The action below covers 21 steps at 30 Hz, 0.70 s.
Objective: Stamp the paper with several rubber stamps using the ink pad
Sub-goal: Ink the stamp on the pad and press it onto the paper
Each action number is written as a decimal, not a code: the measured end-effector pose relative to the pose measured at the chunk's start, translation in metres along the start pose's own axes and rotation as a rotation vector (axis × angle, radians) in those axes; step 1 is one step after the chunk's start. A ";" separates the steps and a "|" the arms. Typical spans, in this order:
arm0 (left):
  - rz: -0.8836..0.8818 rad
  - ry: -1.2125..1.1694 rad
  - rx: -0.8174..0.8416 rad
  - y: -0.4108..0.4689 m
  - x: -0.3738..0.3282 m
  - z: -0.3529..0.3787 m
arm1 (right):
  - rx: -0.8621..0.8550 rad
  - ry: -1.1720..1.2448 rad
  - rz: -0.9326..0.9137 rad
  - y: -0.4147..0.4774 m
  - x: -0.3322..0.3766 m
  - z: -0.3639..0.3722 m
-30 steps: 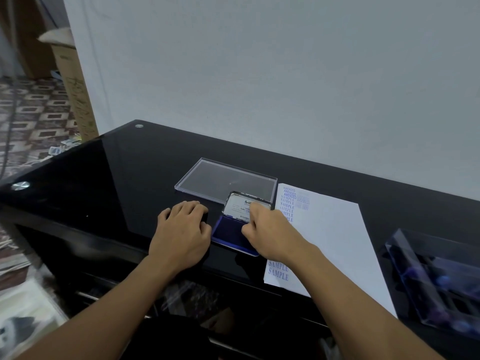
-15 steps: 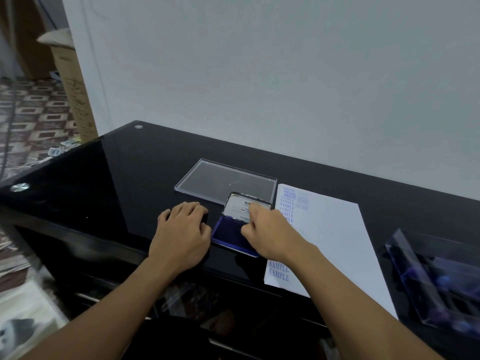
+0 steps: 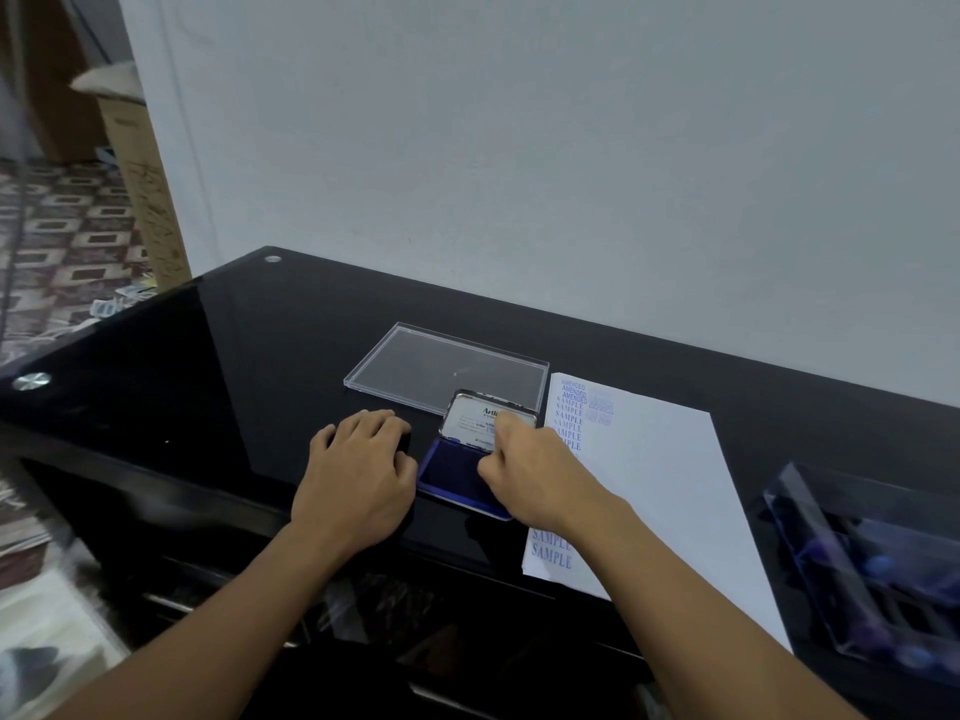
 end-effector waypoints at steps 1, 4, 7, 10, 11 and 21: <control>0.000 -0.003 -0.002 0.000 0.000 0.000 | -0.002 0.008 0.005 0.000 -0.001 0.000; -0.002 -0.001 0.002 0.000 0.000 0.000 | -0.010 -0.008 0.014 0.002 0.002 0.002; -0.003 -0.001 0.006 0.000 0.000 0.000 | -0.001 -0.015 0.007 0.003 0.006 0.002; -0.005 -0.005 0.001 0.000 0.000 0.000 | -0.013 0.010 -0.002 0.001 0.001 0.001; -0.005 -0.006 0.002 0.000 0.000 0.000 | -0.015 0.023 -0.002 0.000 -0.001 0.001; -0.006 -0.009 0.013 0.000 0.000 0.000 | -0.005 0.000 -0.007 0.001 0.004 0.001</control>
Point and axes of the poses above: each hand's wrist, its own y-axis towards the middle knuckle, its own z-axis out of the palm, x = y × z, the point moved 6 cm from there along y, towards the middle knuckle, and after that the axes turned 14 degrees about x, right-handed, at the moved point
